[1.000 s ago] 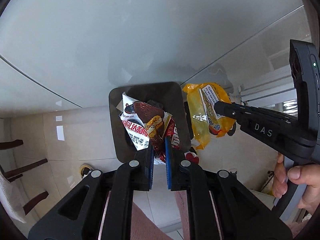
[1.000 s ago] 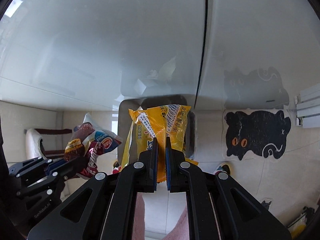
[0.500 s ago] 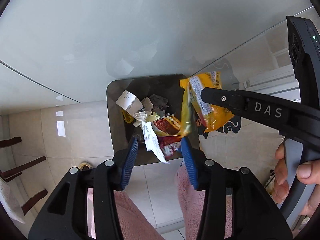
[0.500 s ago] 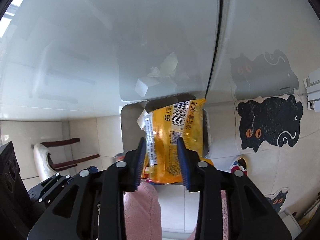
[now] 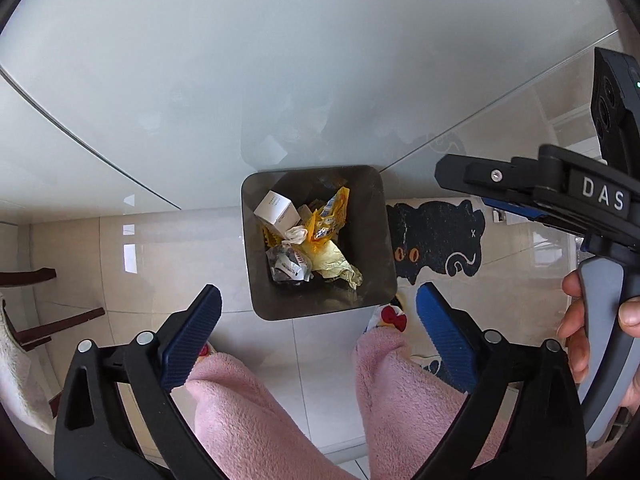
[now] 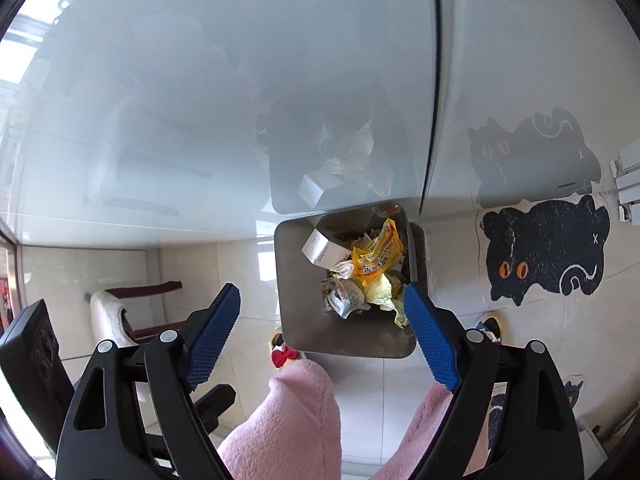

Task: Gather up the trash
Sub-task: 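Raise both open tools back up to the counter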

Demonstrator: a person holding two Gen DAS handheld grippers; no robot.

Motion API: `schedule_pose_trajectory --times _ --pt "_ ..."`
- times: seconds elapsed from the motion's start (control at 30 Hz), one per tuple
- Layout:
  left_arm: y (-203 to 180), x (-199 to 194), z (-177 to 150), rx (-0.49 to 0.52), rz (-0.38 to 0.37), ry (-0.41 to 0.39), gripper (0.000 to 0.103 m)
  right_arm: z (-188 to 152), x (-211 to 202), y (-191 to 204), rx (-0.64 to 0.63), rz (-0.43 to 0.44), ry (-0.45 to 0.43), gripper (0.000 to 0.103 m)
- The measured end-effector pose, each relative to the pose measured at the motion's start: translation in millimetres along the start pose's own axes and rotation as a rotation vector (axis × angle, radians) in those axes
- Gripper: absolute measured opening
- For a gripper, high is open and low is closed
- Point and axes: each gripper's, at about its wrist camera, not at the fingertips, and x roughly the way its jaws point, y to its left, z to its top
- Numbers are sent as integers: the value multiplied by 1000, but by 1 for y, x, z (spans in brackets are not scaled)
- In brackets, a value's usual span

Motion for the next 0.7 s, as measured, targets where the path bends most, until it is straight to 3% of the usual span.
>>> schedule_pose_trajectory --times 0.07,0.33,0.53,0.7 --pt "-6 -25 1 10 -16 -21 95 -5 -28 7 -40 5 -26 100" --pt "-32 -137 7 102 -32 -198 95 -16 -160 29 -162 57 -192 100" --pt "-36 -220 36 89 -70 -382 95 4 -250 45 -208 90 -407 100" --pt "-34 -263 72 106 -88 -490 95 34 -291 66 -279 94 -540 100"
